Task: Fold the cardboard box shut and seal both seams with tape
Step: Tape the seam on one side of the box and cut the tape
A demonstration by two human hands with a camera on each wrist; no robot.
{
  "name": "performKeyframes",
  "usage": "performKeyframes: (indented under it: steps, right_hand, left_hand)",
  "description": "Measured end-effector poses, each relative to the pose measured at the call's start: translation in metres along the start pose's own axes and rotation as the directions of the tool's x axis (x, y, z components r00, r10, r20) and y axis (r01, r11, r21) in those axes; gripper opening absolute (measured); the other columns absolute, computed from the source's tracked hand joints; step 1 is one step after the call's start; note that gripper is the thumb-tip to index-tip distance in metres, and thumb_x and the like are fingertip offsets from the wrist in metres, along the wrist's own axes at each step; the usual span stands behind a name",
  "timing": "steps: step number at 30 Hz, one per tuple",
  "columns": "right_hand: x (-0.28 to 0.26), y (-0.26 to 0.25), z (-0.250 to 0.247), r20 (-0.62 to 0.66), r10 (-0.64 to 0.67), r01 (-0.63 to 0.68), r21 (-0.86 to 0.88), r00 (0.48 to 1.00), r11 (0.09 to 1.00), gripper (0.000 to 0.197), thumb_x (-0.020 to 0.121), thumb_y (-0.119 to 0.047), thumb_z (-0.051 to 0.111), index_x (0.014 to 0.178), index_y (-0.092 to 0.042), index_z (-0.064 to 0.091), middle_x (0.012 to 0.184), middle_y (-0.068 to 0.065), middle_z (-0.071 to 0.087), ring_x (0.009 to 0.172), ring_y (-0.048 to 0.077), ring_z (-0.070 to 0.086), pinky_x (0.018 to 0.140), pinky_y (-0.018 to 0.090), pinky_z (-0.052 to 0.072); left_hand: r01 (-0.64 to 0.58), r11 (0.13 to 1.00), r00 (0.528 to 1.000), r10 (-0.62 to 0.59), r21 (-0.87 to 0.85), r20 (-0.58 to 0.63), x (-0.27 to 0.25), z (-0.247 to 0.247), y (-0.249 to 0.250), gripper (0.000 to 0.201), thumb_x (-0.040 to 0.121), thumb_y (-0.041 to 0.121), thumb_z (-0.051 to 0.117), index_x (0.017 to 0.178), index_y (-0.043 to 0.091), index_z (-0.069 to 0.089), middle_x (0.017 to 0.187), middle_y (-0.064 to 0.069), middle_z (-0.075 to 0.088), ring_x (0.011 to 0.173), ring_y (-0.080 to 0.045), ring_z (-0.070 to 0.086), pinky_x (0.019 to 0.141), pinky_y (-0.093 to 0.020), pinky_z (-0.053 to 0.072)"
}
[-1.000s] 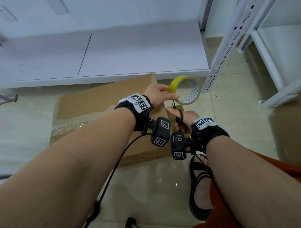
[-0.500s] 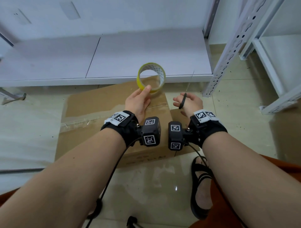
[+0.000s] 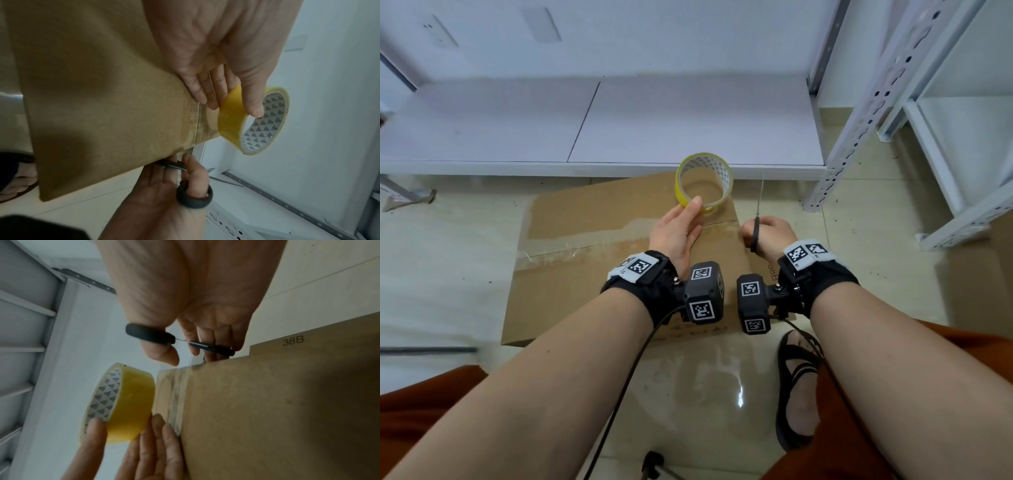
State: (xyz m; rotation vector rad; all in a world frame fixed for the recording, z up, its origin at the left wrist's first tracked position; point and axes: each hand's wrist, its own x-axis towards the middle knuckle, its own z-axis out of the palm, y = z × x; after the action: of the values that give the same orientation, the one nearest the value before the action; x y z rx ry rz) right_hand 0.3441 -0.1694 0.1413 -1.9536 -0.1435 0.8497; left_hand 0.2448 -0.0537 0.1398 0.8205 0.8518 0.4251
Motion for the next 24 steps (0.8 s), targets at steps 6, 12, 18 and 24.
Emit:
performKeyframes:
  steps: [6,12,18,24]
  right_hand:
    - [0.000,0.002,0.003,-0.038,0.005,-0.002,0.068,0.999,0.998,0.044,0.081,-0.018,0.063,0.124,-0.011,0.054,0.109,0.008,0.060,0.100,0.022,0.057,0.093,0.036,0.048]
    - [0.018,0.001,0.013,0.063,0.090,-0.101,0.193,0.994,0.976,0.046,0.054,-0.023,0.064,0.099,-0.014,0.066,0.091,0.007,0.061,0.090,0.025,0.060,0.082,0.039,0.053]
    - [0.018,-0.006,0.010,0.138,0.142,-0.166,0.180,0.980,0.970,0.013,0.072,-0.013,0.061,0.084,-0.007,0.062,0.075,0.011,0.051,0.071,0.022,0.048,0.069,0.035,0.043]
    - [0.023,-0.011,0.021,-0.146,-0.015,0.029,0.099,0.989,0.995,0.032,0.082,-0.019,0.065,0.112,-0.012,0.060,0.101,0.004,0.060,0.090,0.020,0.056,0.082,0.034,0.048]
  left_hand:
    - [0.029,0.999,1.000,-0.029,-0.024,0.001,0.001,-0.005,0.001,0.038,0.089,0.019,0.065,0.124,0.006,0.056,0.113,-0.009,0.066,0.104,-0.016,0.062,0.094,-0.025,0.048]
    - [0.037,0.999,0.999,-0.038,-0.036,-0.009,0.001,-0.006,0.000,0.022,0.090,0.015,0.064,0.110,0.009,0.059,0.106,-0.007,0.066,0.101,-0.017,0.061,0.096,-0.027,0.046]
    - [0.047,0.997,0.999,-0.047,-0.058,-0.002,0.000,-0.007,-0.001,0.007,0.091,0.012,0.062,0.096,0.013,0.057,0.098,-0.006,0.067,0.097,-0.016,0.063,0.098,-0.028,0.045]
    - [0.044,0.992,0.999,-0.045,-0.116,-0.011,0.006,-0.012,-0.003,0.043,0.092,0.013,0.061,0.130,0.001,0.045,0.117,-0.013,0.062,0.106,-0.021,0.061,0.094,-0.028,0.047]
